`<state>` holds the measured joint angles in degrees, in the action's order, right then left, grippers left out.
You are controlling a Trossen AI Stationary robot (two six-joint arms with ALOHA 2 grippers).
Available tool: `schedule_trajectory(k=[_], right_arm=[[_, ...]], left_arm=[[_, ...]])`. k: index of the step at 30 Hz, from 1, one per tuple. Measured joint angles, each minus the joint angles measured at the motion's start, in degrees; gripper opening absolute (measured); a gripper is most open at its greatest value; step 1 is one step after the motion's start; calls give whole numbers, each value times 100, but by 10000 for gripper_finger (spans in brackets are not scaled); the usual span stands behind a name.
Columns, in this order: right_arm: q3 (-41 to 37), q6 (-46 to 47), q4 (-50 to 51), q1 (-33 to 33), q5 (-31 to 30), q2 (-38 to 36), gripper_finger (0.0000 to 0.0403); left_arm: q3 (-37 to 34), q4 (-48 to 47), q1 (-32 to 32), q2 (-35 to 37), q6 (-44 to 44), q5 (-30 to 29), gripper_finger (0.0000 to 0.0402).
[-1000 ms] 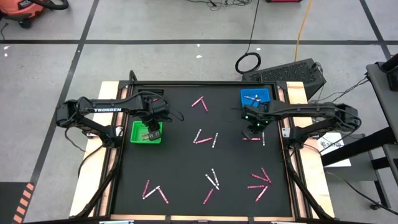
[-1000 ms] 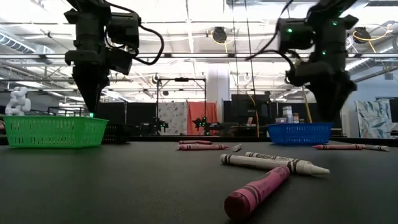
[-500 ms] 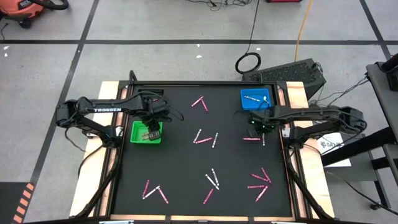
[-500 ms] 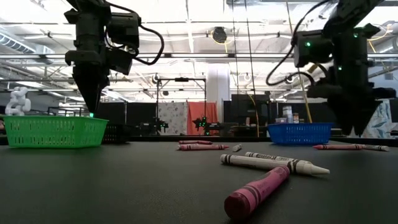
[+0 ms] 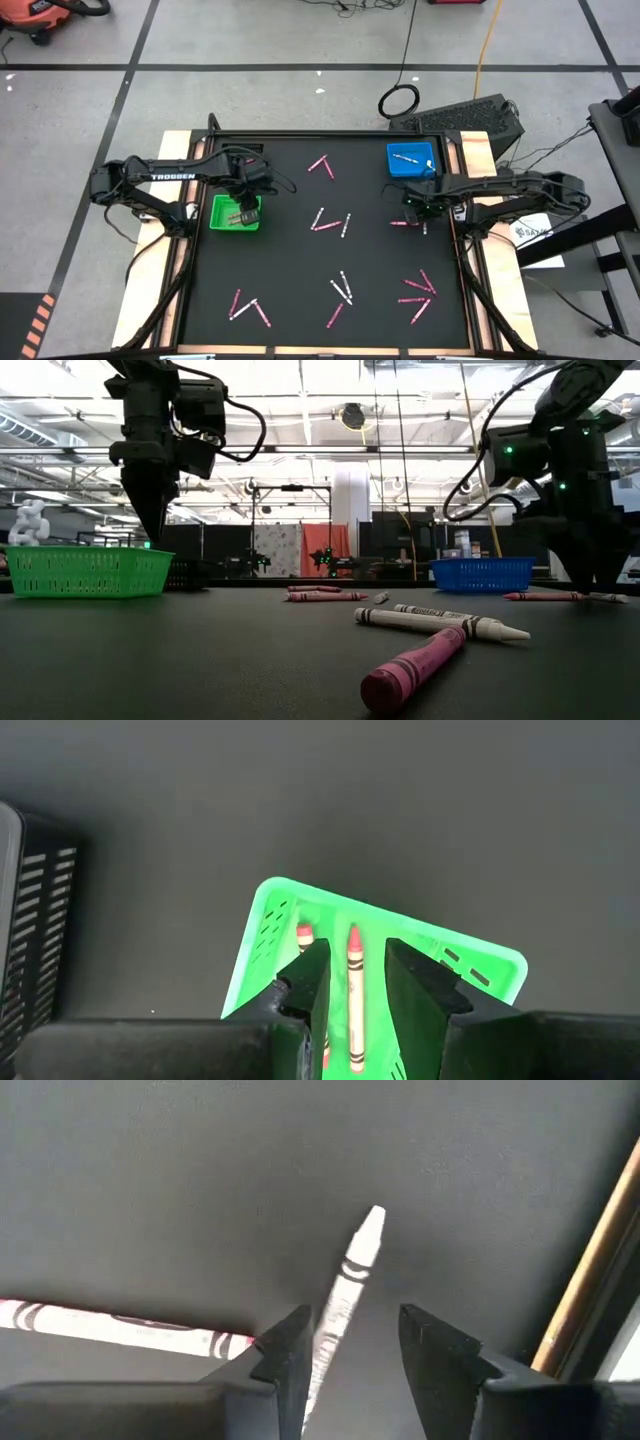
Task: Sort crayons
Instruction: Put the white crayon into the blue bin
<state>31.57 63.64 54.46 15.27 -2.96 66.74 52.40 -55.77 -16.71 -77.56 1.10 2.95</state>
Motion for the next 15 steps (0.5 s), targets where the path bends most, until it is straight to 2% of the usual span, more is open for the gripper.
schedule_trajectory(k=[7, 15], right_arm=[[-228, 17, -442, 0, -5, -15, 121], [-314, 18, -424, 0, -50, -11, 70]], left_arm=[[0, 0, -1, 0, 0, 0, 91], [0, -2, -2, 0, -1, 1, 91]])
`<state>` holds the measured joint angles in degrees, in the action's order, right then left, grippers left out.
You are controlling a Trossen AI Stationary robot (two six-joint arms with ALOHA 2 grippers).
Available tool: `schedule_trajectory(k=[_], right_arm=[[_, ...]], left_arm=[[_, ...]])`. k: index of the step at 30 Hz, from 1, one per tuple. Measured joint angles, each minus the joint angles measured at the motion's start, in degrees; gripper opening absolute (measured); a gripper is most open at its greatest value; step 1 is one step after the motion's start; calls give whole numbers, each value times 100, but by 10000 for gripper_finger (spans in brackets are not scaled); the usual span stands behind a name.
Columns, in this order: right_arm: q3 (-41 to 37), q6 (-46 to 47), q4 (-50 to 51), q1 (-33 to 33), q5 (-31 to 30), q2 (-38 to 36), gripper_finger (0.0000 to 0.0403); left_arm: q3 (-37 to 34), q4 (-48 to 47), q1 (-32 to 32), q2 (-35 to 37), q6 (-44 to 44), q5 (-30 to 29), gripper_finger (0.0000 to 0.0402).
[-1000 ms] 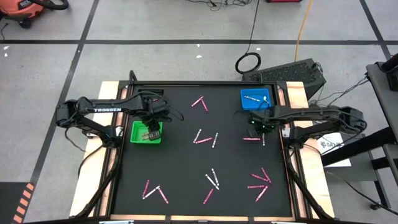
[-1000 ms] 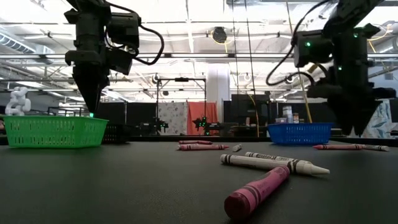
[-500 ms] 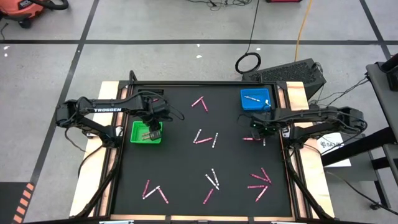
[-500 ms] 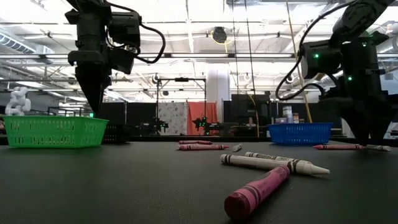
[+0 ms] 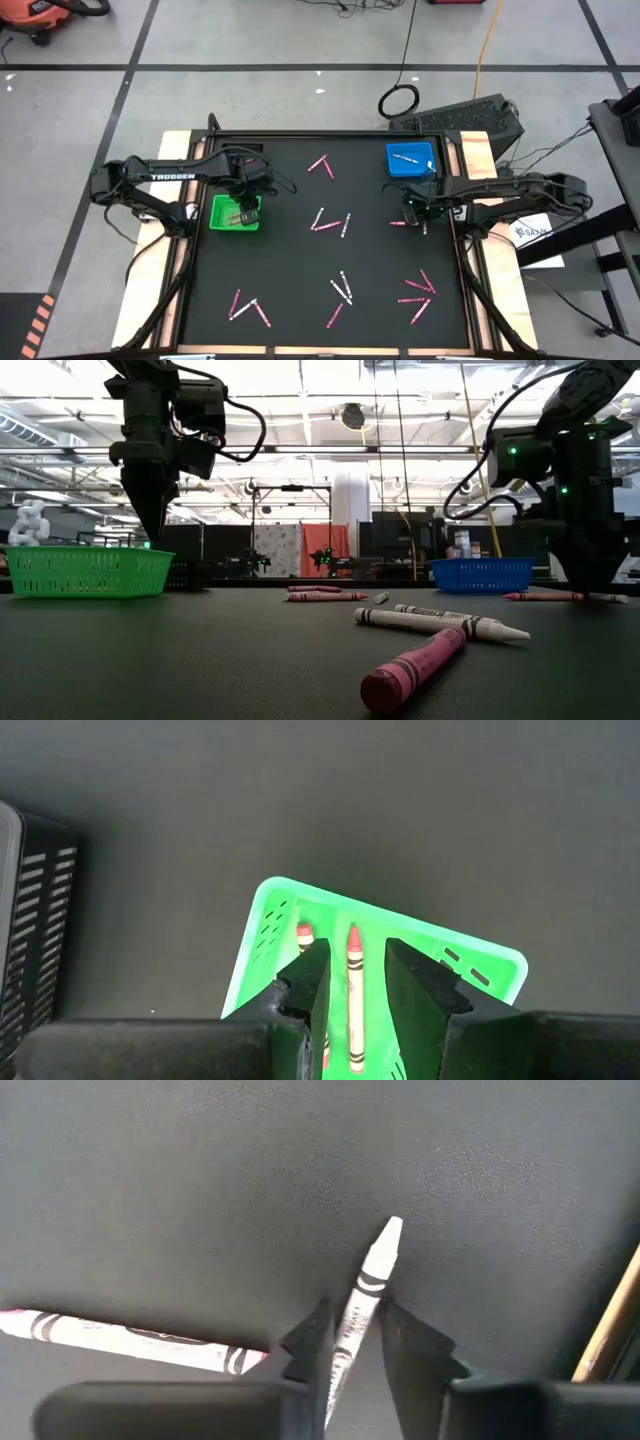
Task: Sort crayons
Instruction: Put the white crayon into the blue bin
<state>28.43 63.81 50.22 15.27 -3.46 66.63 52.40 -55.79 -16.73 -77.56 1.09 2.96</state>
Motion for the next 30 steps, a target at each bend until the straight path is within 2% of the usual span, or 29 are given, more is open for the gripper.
schedule_trajectory(k=[9, 22, 26, 30], right_arm=[[-5, -60, 19, -2, -105, 5, 6], [404, -496, 25, 4, -102, -254, 2], [743, -890, 41, 95, -111, -401, 2], [1081, -1467, 13, 333, -450, -433, 2]], left_arm=[[0, 2, 0, 0, 1, 0, 91], [0, 0, 0, -1, 1, 0, 91], [0, -2, 0, 0, 1, 0, 91], [0, 0, 0, -2, 1, 0, 91]])
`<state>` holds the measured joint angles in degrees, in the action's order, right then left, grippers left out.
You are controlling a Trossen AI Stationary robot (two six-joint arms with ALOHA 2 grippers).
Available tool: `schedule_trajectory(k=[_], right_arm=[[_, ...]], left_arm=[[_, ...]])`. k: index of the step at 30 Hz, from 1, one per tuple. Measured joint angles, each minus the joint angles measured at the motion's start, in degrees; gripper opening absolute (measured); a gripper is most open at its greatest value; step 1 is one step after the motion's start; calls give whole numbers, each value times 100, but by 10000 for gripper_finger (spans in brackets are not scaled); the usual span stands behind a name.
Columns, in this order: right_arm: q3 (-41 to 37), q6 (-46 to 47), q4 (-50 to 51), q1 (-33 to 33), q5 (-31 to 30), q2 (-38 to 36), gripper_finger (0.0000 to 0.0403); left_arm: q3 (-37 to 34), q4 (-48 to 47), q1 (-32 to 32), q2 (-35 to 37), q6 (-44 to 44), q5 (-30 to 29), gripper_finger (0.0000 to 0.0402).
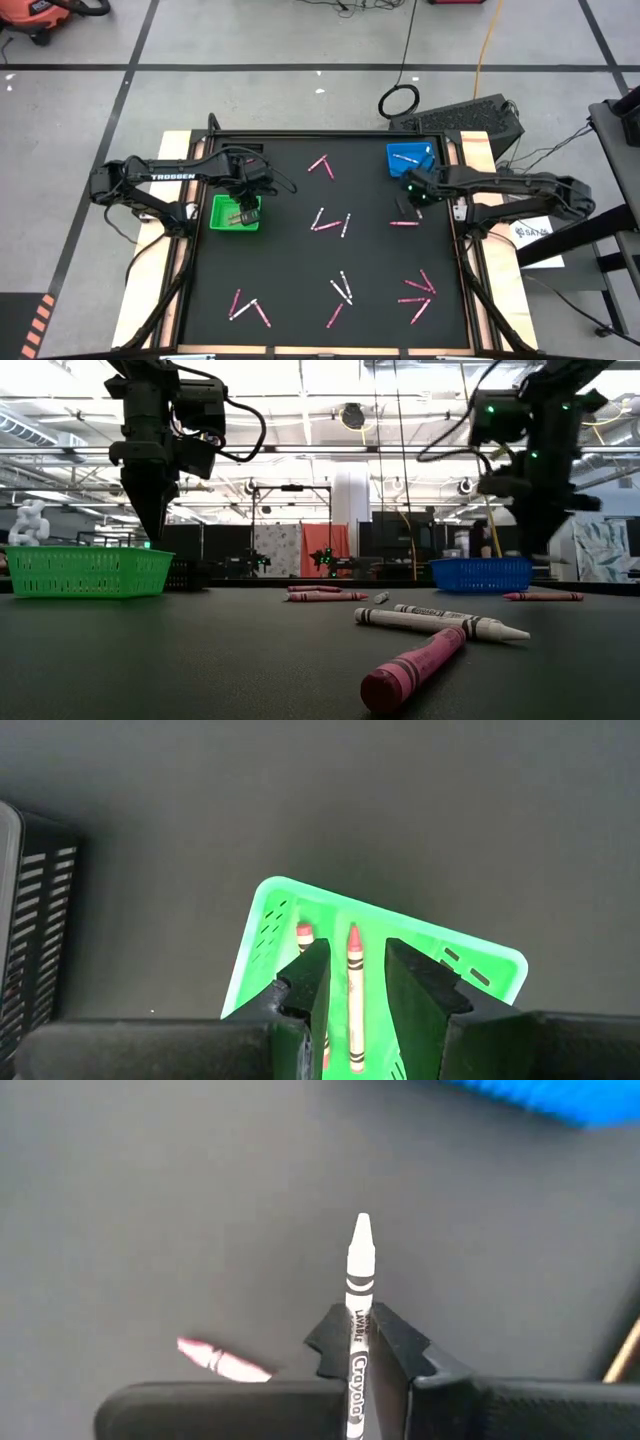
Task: Sort crayons
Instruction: Put the white crayon into the blue bin
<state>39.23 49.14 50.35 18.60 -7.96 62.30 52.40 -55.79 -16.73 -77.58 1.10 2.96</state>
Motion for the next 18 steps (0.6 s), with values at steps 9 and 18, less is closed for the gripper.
schedule_trajectory(k=[9, 18], right_arm=[[495, -1611, -417, 996, -604, -2, 2], [499, -3413, -1378, 2105, -696, 195, 2]], left_arm=[[0, 0, 2, 0, 3, 0, 91], [0, 371, 2, 0, 0, 1, 91]])
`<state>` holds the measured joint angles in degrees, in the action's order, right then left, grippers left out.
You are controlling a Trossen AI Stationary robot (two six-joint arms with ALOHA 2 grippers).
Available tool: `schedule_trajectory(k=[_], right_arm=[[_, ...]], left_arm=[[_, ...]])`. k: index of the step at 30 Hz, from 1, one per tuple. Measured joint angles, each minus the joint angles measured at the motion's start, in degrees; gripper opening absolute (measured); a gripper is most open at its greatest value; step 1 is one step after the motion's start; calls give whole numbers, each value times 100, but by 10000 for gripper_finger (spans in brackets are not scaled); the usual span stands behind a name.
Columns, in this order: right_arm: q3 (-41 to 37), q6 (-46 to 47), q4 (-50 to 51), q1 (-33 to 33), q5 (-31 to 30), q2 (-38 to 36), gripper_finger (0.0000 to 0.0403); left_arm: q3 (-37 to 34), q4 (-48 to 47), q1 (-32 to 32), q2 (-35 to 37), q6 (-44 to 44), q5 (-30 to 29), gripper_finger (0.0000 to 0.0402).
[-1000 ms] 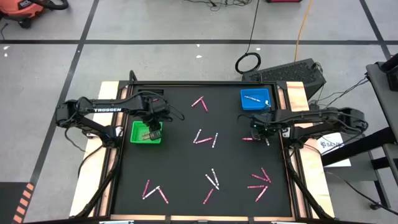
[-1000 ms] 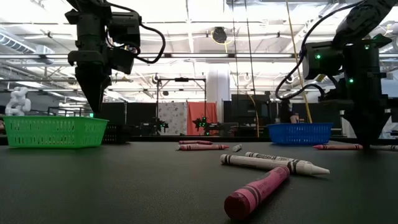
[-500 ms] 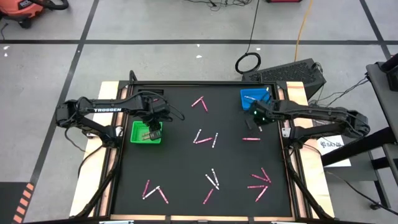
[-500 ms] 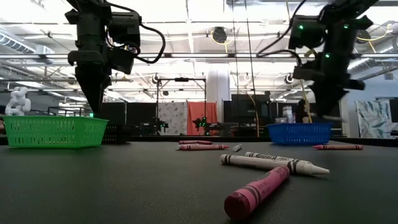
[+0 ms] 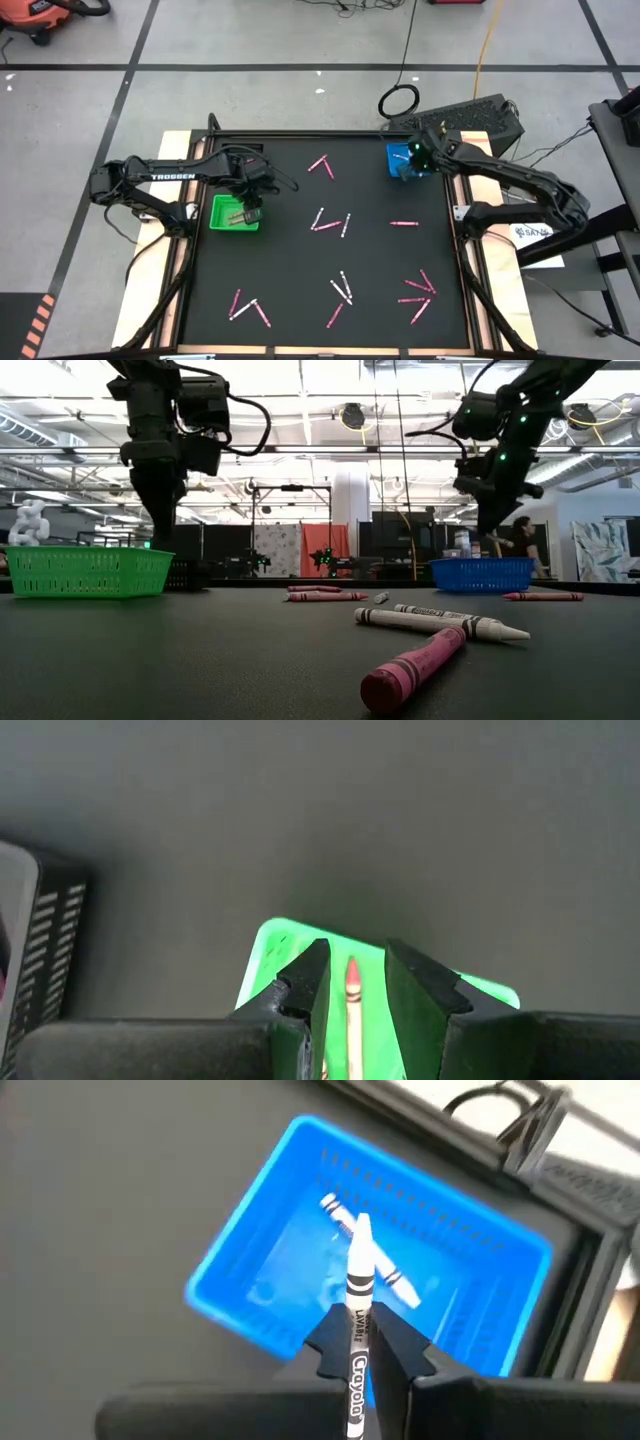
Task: Sort crayons
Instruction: Put the white crayon into the blue bin
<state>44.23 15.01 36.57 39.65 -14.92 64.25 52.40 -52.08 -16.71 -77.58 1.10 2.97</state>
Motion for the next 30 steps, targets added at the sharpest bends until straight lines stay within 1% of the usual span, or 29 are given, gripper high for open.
schedule_trajectory(k=[7, 14, 19, 25, 27, 30], right_arm=[[2, -1137, -234, 437, 15, 509, 2], [4, -2002, -497, 625, 17, 1040, 2], [3, -2303, -509, 652, 17, 1233, 2], [4, -2470, -509, 652, 13, 1269, 2], [4, -2472, -509, 652, 13, 1269, 8], [4, -2472, -511, 651, 11, 1269, 28]], left_arm=[[27, 77, 0, 0, 2, 0, 91], [414, 99, 36, 0, 1, 0, 91], [601, 239, 206, 0, -2, 4, 91], [682, 367, 381, 0, -2, 4, 91], [682, 374, 424, 0, 0, 4, 91], [684, 371, 476, 0, 4, 2, 91]])
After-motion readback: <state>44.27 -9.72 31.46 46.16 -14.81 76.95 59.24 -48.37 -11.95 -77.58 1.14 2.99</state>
